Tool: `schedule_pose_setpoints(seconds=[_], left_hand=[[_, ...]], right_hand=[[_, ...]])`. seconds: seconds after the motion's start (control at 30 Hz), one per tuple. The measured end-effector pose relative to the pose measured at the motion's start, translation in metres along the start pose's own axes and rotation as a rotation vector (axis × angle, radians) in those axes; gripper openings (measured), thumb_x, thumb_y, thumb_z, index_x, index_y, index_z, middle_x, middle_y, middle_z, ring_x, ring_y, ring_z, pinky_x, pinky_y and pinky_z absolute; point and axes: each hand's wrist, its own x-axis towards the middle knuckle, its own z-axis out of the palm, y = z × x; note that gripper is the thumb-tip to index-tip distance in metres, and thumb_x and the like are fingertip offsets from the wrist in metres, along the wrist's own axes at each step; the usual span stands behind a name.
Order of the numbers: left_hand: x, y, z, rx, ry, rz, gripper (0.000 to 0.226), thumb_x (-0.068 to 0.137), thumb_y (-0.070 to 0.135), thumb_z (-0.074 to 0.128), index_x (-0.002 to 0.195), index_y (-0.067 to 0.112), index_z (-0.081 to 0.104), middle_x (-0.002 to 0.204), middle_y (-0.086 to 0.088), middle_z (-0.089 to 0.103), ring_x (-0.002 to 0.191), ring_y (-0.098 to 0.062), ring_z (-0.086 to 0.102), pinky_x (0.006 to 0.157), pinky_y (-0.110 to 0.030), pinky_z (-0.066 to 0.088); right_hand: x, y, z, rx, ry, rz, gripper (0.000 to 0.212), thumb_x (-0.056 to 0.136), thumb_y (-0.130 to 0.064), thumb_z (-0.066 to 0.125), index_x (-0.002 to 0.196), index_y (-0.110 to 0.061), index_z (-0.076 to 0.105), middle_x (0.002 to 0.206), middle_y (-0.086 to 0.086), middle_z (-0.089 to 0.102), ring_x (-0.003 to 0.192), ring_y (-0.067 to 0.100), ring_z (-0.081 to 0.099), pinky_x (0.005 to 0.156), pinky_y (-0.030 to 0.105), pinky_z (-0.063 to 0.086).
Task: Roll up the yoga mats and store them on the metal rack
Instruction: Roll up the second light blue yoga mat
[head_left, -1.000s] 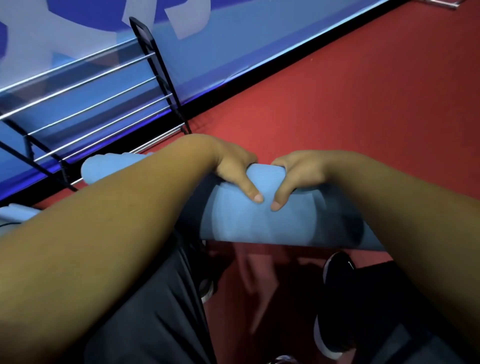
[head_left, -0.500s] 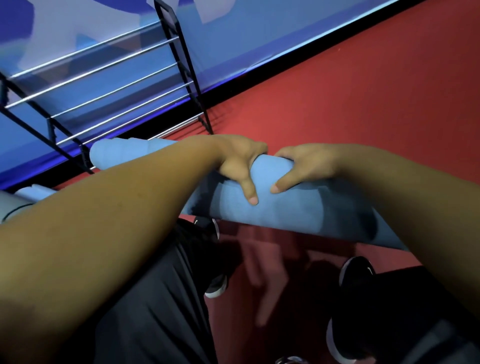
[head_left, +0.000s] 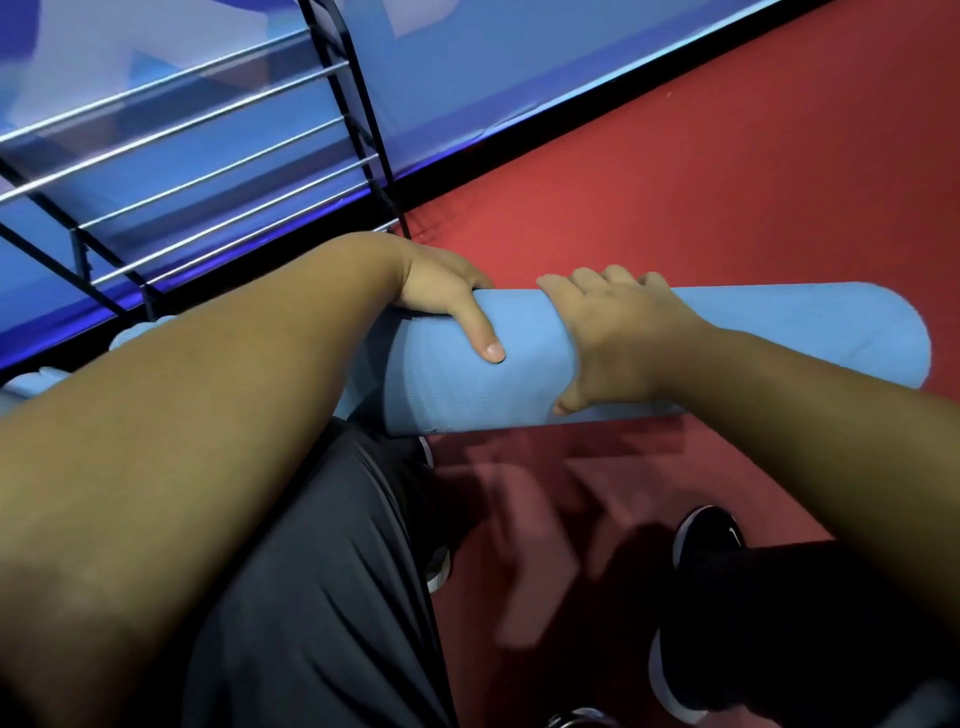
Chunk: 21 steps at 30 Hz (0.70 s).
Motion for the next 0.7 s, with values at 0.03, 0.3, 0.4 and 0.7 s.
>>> schedule_pose_setpoints(seconds=[0.03,0.3,0.4,0.7], left_hand=[[0.001,0.001,0.001,0.006,-0.003,-0.004,0.053,0.077,0.037,0.092,0.124,0.024,0.071,0.112,-0.002,0.082,0.101,-0.028,0.08,0.099,-0.053,0.061],[0.011,0.019,0.014,0.389,0.111,-0.012,0.098,0.068,0.073,0.088,0.148,0.032,0.05,0.135,0.008,0.063,0.119,-0.02,0.063,0.109,-0.044,0.052],[0.016,0.029,0.027,0.648,0.173,-0.005,0.12,0.049,0.083,0.09,0.145,0.028,0.043,0.136,0.004,0.054,0.123,-0.025,0.055,0.108,-0.048,0.049],[0.019,0.032,0.027,0.611,0.294,0.091,0.102,0.039,0.084,0.09,0.12,0.034,0.054,0.109,0.013,0.062,0.095,-0.016,0.065,0.087,-0.042,0.059]], right_hand=[[0.002,0.001,-0.002,0.027,-0.019,0.011,0.131,0.047,-0.085,0.084,0.153,-0.03,0.03,0.137,-0.002,0.05,0.122,0.032,0.051,0.098,0.057,0.048],[0.013,0.029,-0.012,0.509,-0.335,0.061,0.078,0.048,-0.061,0.101,0.113,-0.036,0.067,0.103,-0.014,0.076,0.094,0.013,0.073,0.087,0.039,0.062],[0.015,0.04,-0.01,0.701,-0.391,0.099,0.072,0.05,-0.053,0.103,0.112,-0.032,0.073,0.099,-0.011,0.081,0.091,0.016,0.079,0.09,0.045,0.065],[0.011,0.046,-0.016,0.811,-0.553,0.037,0.06,0.071,-0.048,0.098,0.122,-0.029,0.072,0.113,0.001,0.082,0.1,0.027,0.08,0.098,0.052,0.062]])
